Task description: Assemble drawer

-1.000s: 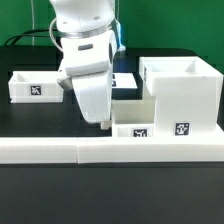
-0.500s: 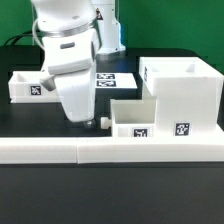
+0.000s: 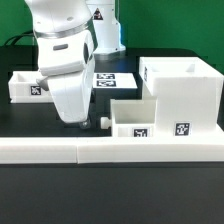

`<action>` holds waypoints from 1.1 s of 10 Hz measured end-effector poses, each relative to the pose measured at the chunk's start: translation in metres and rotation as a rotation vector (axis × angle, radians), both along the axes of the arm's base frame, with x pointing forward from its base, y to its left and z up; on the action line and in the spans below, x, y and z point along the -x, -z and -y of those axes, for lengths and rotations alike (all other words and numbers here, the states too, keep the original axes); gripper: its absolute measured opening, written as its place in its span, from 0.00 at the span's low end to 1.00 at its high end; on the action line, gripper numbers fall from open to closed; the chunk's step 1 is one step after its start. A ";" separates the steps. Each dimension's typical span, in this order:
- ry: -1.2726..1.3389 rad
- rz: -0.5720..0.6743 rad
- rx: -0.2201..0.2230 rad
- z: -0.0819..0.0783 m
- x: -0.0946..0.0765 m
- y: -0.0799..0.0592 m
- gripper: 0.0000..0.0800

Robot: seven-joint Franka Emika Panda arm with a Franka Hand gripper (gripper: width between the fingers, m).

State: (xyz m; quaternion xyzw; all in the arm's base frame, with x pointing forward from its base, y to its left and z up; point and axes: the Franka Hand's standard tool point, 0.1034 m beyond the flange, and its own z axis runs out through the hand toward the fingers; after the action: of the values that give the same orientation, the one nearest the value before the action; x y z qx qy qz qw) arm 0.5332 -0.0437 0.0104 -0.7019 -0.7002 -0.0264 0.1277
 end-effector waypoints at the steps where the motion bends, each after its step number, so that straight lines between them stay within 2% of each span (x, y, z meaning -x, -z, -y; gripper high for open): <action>1: -0.021 0.014 -0.002 0.000 -0.006 -0.002 0.81; 4: -0.028 0.024 -0.008 -0.017 -0.013 -0.006 0.81; 6: 0.070 0.018 0.006 -0.038 -0.015 -0.003 0.81; 9: 0.057 0.021 0.004 -0.038 -0.014 -0.002 0.81; 11: 0.057 0.012 -0.002 -0.051 -0.013 0.000 0.81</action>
Offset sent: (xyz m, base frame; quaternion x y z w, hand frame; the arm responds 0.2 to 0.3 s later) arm 0.0132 0.0280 0.0070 -0.0138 0.0057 -0.0004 0.9999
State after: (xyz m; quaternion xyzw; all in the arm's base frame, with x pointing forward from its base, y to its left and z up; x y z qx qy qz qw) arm 0.5462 0.0076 0.0101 -0.7213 -0.6806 -0.0348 0.1235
